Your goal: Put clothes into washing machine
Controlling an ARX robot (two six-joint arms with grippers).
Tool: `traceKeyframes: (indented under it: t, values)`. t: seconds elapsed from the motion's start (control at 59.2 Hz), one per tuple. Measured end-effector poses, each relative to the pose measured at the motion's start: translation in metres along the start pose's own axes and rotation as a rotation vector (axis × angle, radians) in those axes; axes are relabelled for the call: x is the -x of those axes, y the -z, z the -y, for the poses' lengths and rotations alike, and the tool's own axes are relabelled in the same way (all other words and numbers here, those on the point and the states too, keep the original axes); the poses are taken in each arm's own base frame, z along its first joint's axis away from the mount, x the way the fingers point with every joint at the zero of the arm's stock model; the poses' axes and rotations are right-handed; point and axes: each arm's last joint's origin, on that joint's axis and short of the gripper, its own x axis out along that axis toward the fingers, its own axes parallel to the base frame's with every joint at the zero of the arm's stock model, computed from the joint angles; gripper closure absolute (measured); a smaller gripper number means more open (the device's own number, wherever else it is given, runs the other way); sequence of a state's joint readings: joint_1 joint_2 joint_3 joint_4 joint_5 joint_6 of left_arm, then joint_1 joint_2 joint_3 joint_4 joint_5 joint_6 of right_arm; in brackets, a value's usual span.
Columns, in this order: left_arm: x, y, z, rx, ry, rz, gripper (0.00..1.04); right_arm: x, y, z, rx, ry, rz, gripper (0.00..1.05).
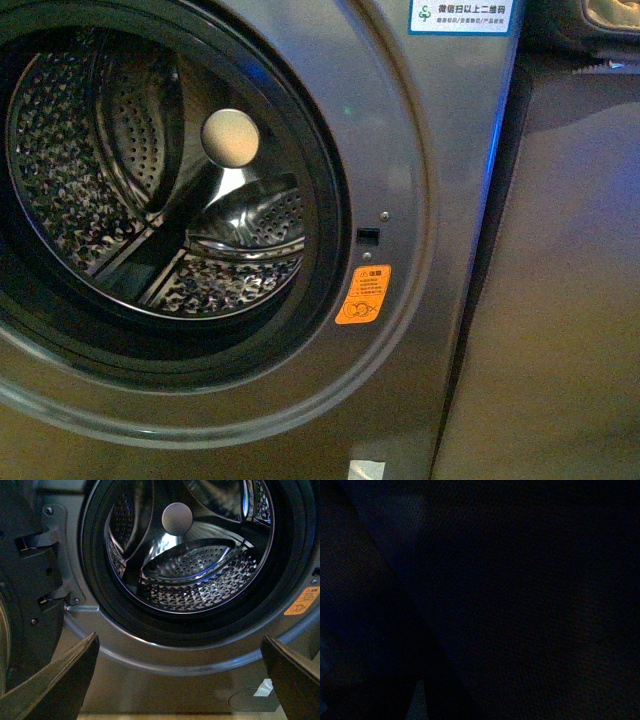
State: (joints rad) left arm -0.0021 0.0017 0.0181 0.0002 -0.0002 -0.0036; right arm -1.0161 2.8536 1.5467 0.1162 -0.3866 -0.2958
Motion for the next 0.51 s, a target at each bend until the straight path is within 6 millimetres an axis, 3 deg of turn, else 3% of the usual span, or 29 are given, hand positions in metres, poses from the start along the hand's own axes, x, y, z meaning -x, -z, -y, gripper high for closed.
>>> traceKeyframes:
  t: [0.422, 0.506]
  values:
    - [0.000, 0.000, 0.000, 0.000, 0.000, 0.000, 0.07, -0.010, 0.022, -0.014, 0.049, 0.006, -0.037, 0.07]
    - [0.000, 0.000, 0.000, 0.000, 0.000, 0.000, 0.07, -0.011, 0.023, -0.014, 0.059, 0.018, -0.038, 0.17]
